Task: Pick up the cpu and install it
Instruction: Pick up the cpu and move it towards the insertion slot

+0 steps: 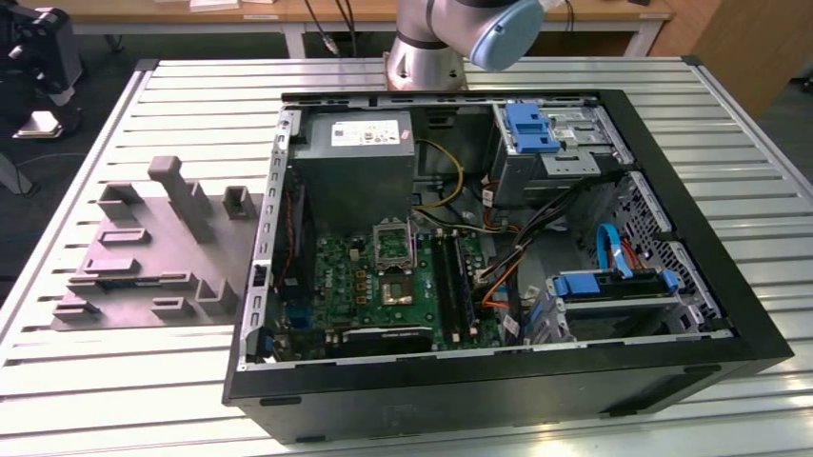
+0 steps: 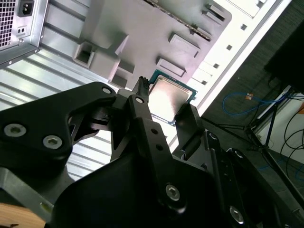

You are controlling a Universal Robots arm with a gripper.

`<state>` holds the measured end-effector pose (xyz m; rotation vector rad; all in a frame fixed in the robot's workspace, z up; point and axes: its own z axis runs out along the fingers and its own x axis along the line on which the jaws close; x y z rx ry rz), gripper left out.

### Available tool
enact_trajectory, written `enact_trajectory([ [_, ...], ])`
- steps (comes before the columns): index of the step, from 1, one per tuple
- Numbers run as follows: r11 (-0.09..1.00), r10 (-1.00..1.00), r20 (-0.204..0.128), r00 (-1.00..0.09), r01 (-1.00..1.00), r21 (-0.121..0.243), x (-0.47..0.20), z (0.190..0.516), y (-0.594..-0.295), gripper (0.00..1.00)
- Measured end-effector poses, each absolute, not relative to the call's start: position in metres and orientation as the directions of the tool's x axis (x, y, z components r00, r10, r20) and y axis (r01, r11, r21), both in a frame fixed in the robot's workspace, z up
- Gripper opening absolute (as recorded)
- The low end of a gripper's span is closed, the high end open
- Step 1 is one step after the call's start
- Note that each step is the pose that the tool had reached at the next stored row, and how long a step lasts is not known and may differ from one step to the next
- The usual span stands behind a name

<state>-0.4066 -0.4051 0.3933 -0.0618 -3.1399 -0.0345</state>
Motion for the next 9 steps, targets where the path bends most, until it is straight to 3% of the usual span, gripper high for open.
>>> enact_trajectory([
  [9,0.999,0.039,0.001,-0.999,0.039,0.022,-0.4036,0.3934,-0.4051,0.47],
])
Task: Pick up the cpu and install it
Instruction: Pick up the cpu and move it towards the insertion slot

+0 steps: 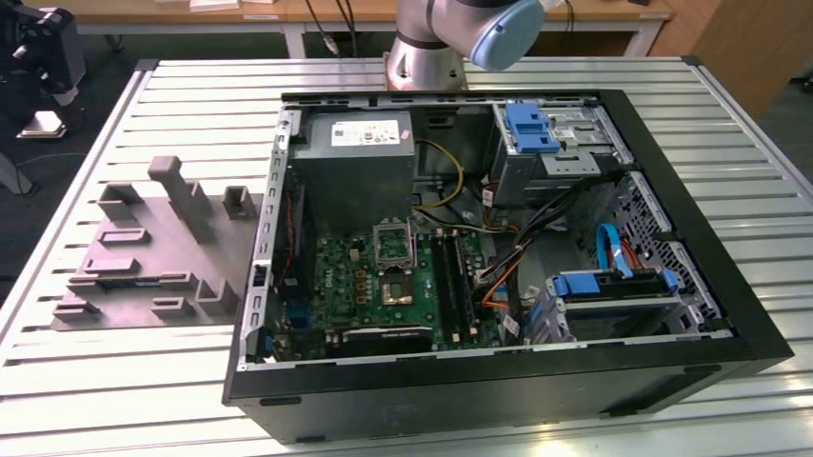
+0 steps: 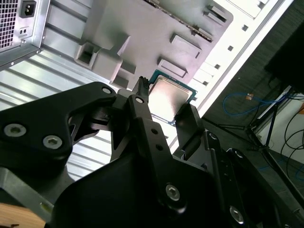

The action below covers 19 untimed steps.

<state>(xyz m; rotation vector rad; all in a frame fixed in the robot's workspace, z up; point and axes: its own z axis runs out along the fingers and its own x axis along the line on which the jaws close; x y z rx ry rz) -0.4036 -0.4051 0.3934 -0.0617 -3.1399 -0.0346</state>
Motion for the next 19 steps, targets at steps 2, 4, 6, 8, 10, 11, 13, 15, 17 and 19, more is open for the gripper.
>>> enact_trajectory([
  [2,0.999,0.039,0.001,-0.999,0.039,0.022,-0.399,0.393,-0.405,0.47],
  [4,0.999,0.039,0.001,-0.999,0.039,0.022,-0.398,0.393,-0.405,0.47],
  [6,0.999,0.039,0.001,-0.999,0.039,0.022,-0.397,0.393,-0.405,0.47],
  [8,0.999,0.039,0.001,-0.999,0.039,0.022,-0.397,0.393,-0.405,0.47],
  [10,0.999,0.039,0.001,-0.999,0.039,0.022,-0.396,0.393,-0.405,0.47],
  [11,0.999,0.039,0.001,-0.999,0.039,0.022,-0.396,0.393,-0.405,0.47],
  [13,0.999,0.039,0.001,-0.999,0.039,0.022,-0.395,0.393,-0.405,0.47],
  [15,0.999,0.039,0.001,-0.999,0.039,0.022,-0.394,0.393,-0.405,0.47],
  [17,0.999,0.039,0.001,-0.999,0.039,0.022,-0.394,0.393,-0.405,0.47],
  [19,0.999,0.039,0.001,-0.999,0.039,0.022,-0.393,0.393,-0.405,0.47],
])
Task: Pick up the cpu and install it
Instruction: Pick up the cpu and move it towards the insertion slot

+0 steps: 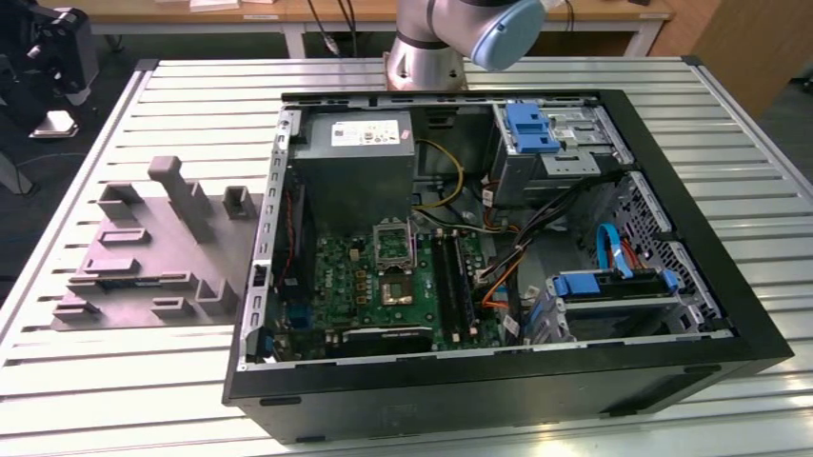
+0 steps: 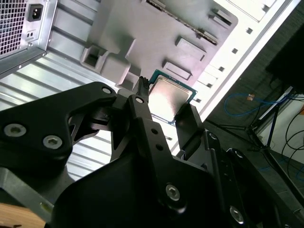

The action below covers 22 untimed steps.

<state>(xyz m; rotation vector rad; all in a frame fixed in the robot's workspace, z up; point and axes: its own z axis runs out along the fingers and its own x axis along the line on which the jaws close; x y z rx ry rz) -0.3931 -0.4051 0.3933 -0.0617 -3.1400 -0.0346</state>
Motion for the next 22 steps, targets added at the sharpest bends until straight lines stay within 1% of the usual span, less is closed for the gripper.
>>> enact_trajectory([
  [22,0.999,0.039,0.001,-0.999,0.039,0.022,-0.3851,0.3933,-0.4051,0.47],
])
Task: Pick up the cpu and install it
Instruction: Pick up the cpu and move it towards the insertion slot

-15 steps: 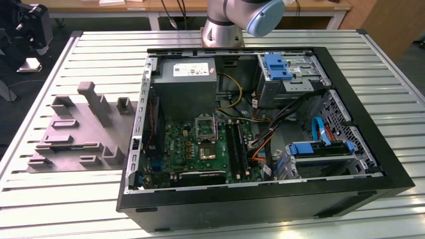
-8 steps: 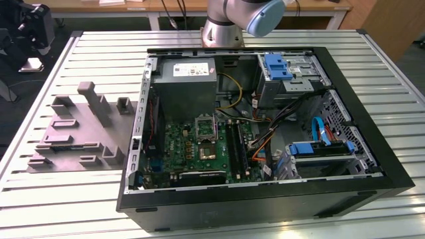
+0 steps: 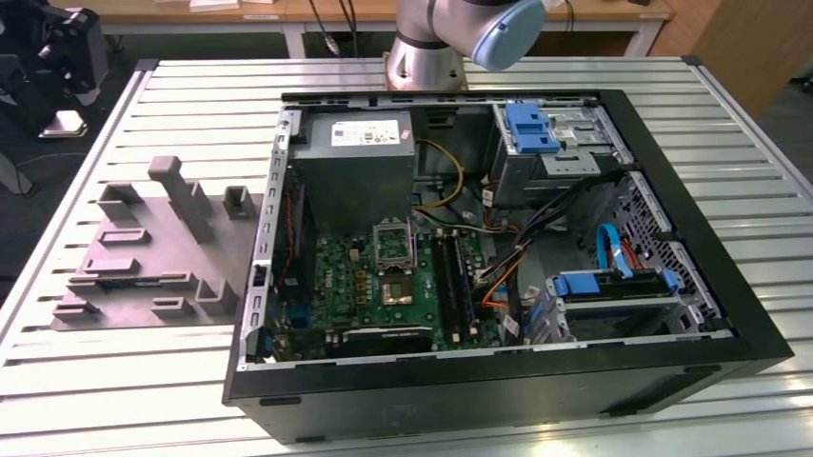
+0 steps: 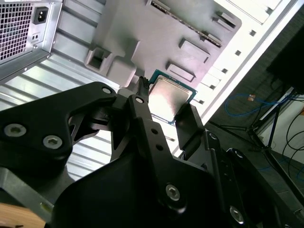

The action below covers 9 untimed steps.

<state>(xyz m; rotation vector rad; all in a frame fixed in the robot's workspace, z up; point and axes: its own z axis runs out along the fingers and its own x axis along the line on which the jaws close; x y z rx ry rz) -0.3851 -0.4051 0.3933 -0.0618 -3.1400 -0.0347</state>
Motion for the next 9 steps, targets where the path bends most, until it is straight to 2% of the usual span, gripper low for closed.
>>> enact_trajectory([
  [9,0.999,0.039,0.001,-0.999,0.039,0.022,-0.3821,0.3933,-0.4051,0.47],
])
